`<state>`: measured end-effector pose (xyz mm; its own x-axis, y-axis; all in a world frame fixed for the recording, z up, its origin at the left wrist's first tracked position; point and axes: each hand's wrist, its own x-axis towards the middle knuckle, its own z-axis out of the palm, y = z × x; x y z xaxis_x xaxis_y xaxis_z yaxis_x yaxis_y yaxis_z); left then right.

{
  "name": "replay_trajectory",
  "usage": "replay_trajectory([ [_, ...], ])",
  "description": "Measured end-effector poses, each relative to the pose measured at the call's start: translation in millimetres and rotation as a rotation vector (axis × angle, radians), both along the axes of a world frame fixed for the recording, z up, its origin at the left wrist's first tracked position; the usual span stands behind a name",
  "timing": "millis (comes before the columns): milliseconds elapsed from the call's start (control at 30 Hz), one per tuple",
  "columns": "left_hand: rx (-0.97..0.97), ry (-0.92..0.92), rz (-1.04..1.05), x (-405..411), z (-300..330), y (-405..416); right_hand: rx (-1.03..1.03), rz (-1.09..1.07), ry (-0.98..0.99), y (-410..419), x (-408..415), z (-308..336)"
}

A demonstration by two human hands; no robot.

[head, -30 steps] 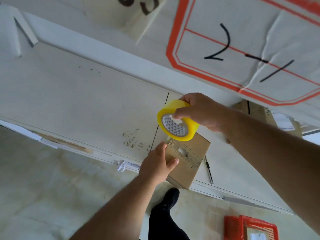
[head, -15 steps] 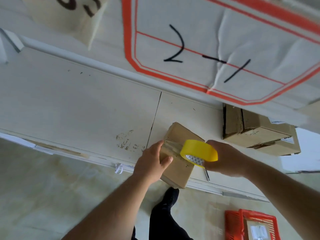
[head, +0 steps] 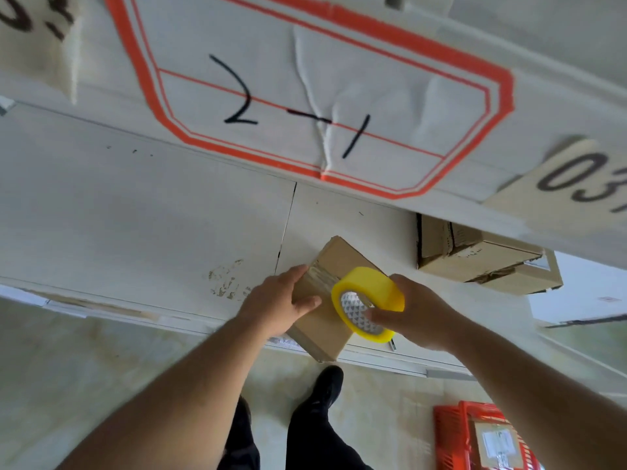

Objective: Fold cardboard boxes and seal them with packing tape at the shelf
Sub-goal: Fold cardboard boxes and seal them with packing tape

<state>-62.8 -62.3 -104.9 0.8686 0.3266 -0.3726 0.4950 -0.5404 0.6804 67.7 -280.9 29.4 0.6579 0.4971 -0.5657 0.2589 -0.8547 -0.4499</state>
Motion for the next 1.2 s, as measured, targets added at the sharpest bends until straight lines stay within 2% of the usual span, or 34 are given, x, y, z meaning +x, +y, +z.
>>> replay_trajectory([
  [200,-0.33,-0.097,0.311,-24.6,-9.9,-36.0,0.083,-0.065,0.104,-2.8,-6.0,2.1],
  [333,-0.322,-0.058,0.394,-21.2,-1.6,-36.7,0.223,-0.152,0.116,9.1,-10.5,4.0],
  [433,-0.281,0.083,0.459,-25.5,1.2,-42.5,0.446,-0.29,0.175,31.3,-5.0,13.9],
  [500,-0.425,0.153,0.496,-29.3,0.8,-45.9,0.53,-0.283,0.205,44.0,0.3,19.6],
  [600,-0.708,0.1,0.549,-34.9,6.8,-57.3,0.582,-0.289,0.26,47.9,0.2,23.2],
  [667,-0.798,0.057,0.576,-36.6,10.2,-65.8,0.608,-0.316,0.308,43.9,-4.8,20.6],
  [733,-0.791,0.033,0.586,-35.6,10.9,-68.6,0.633,-0.317,0.345,42.4,-11.7,22.7],
  [867,-0.614,-0.008,0.477,-33.4,22.6,-37.8,0.748,-0.247,0.423,39.2,-27.2,39.8],
  [967,-0.219,0.047,0.313,-36.3,47.3,5.4,0.829,-0.252,0.422,27.3,-40.6,56.1],
  [1033,0.018,0.012,0.219,-39.3,63.4,27.2,0.829,-0.285,0.37,12.3,-48.5,62.0],
  [1200,0.515,-0.211,0.009,-51.4,58.9,40.0,0.473,-0.319,-0.043,-25.2,-68.0,52.1],
])
